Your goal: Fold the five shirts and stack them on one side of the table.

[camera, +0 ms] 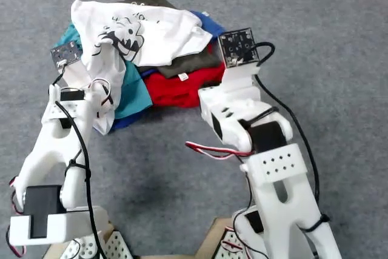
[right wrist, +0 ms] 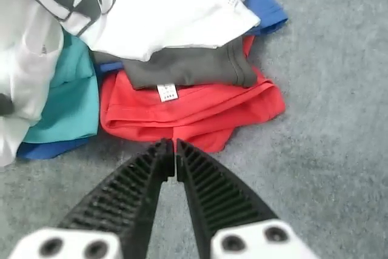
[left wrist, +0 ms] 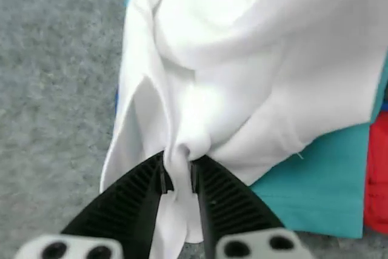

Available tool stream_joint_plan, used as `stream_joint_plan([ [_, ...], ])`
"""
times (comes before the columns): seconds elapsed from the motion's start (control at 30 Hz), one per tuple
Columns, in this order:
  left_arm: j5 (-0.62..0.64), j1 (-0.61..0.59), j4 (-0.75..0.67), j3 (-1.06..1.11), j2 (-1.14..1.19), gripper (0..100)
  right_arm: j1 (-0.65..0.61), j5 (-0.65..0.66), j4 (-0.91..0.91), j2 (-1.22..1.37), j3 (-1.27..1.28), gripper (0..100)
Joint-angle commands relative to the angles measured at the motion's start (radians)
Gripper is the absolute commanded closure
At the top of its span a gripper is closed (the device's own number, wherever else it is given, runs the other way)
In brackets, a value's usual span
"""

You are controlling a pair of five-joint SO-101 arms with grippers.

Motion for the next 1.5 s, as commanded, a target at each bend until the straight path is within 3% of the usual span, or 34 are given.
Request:
stream_joint_plan([
  [0.0, -0.02, 0.002, 0.064, -0.035, -0.072, 97, -0.009, -0.005, -0.031, 0.045, -0.033, 97.9],
  [0.17, -0.112, 0.117, 0.196, 0.035, -0.284, 97, -0.006, -0.005, -0.035, 0.114, -0.053, 97.9],
  [0.4, -0.275, 0.32, 0.204, 0.255, -0.649, 97, 0.137, -0.005, -0.029, 0.16, -0.153, 97.9],
  [0.5, -0.276, 0.4, 0.276, 0.209, -0.775, 97, 0.219, -0.003, -0.029, 0.191, -0.185, 97.9],
  [0.6, -0.282, 0.507, 0.436, 0.067, -0.853, 97, 0.308, -0.003, -0.029, 0.236, -0.231, 97.9],
  [0.83, -0.431, 0.808, 0.572, -0.17, -0.709, 97, 0.525, 0.002, 0.13, 0.361, -0.395, 93.4],
  [1.07, -0.44, 1.076, 0.796, -0.722, -0.359, 97, 0.744, 0.003, 0.446, 0.507, -0.572, 69.6],
  [1.2, -0.462, 1.231, 0.936, -1.047, -0.117, 97, 0.781, 0.003, 0.575, 0.579, -0.628, 65.9],
  [1.3, -0.456, 1.225, 1.073, -1.237, 0.032, 92, 0.802, 0.003, 0.611, 0.605, -0.654, 65.8],
  [1.47, -0.348, 1.044, 1.068, -1.253, 0.0, 65, 0.786, 0.066, 0.62, 0.636, -0.713, 65.8],
])
